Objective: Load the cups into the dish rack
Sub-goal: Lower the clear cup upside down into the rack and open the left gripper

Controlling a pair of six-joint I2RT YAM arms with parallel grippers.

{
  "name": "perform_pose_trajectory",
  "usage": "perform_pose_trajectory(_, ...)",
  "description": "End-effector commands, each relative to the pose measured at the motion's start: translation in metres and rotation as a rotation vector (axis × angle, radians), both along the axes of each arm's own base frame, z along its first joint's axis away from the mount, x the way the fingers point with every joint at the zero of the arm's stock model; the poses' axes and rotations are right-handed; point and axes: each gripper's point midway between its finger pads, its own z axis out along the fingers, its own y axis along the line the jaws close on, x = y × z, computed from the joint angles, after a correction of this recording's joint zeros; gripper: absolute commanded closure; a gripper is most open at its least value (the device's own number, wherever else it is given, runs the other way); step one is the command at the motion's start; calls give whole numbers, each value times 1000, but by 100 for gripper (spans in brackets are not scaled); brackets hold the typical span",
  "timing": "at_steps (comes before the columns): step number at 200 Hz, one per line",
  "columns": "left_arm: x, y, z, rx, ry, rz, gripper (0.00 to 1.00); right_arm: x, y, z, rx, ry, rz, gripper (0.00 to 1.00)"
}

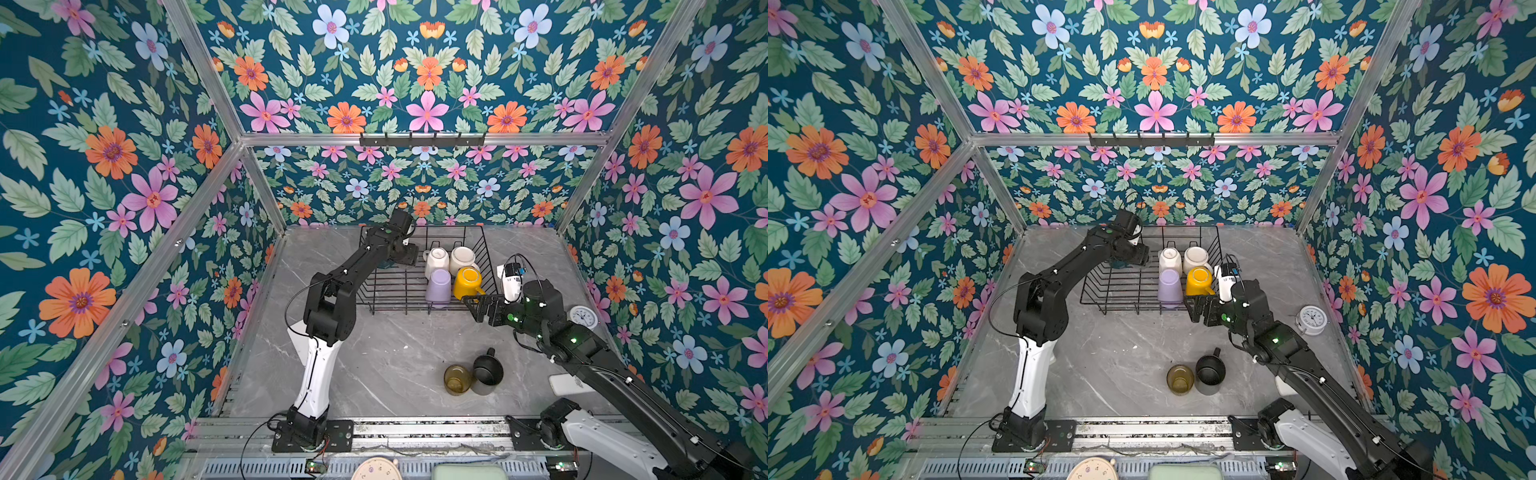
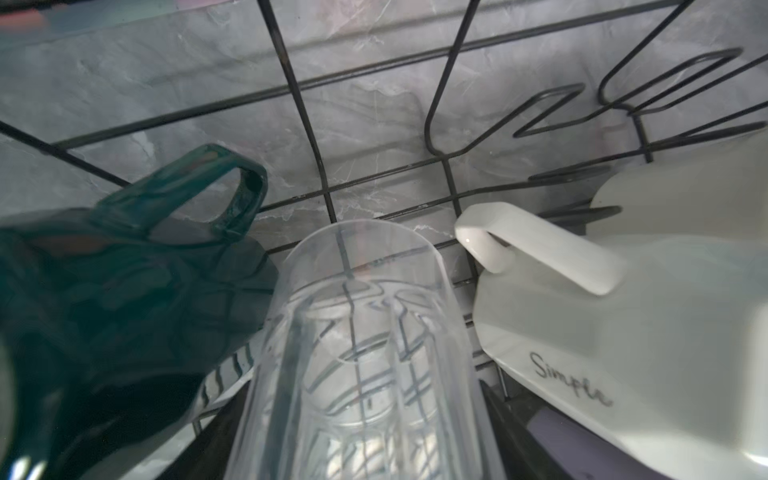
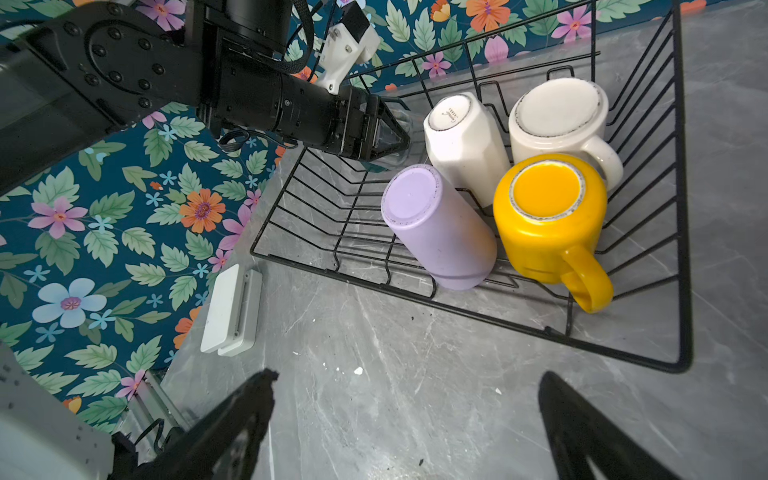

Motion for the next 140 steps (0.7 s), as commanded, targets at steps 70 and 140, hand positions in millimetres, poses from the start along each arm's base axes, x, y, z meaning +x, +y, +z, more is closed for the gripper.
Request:
perform_pose_trajectory(70,10,-4,-18,-1,13,30,63,1,2,3,18,-9,4,1)
perform_pose_trajectory(140,10,-4,-19,2,10,24,25,1,4,4,23,-8,9,1)
